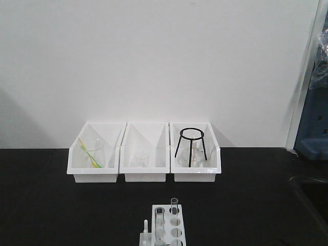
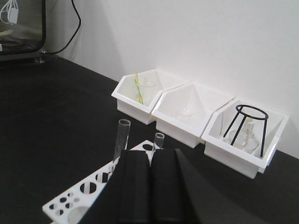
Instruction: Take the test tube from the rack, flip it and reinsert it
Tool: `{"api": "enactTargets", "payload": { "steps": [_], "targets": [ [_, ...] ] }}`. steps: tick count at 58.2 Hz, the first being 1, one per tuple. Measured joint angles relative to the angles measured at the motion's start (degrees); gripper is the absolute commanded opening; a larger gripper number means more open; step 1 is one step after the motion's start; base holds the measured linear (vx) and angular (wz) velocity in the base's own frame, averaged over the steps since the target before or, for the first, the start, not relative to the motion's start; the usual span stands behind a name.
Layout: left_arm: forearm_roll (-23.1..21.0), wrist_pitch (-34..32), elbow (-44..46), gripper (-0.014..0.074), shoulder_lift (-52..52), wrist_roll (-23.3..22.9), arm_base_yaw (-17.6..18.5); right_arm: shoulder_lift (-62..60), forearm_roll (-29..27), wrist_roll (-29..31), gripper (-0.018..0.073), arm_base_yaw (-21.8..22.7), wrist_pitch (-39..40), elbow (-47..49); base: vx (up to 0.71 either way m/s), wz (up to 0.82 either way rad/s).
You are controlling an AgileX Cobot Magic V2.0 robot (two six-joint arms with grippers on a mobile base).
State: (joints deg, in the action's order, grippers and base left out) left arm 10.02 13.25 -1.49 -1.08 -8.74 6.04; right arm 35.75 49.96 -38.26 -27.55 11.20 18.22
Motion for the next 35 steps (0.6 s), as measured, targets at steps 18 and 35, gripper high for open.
{"api": "enactTargets", "payload": {
  "steps": [18, 35],
  "targets": [
    [0.0, 0.0, 0.0, -0.0006, 0.0, 0.0, 0.0, -1.86, -0.4, 0.0, -0.0011, 0.0, -0.11, -6.7, 0.0, 0.0],
    [0.0, 0.0, 0.0, -0.0006, 0.0, 0.0, 0.0, -15.39, -25.77, 16.08, -0.0011, 6.08, -5.96, -15.91, 0.0, 0.0]
  ]
}}
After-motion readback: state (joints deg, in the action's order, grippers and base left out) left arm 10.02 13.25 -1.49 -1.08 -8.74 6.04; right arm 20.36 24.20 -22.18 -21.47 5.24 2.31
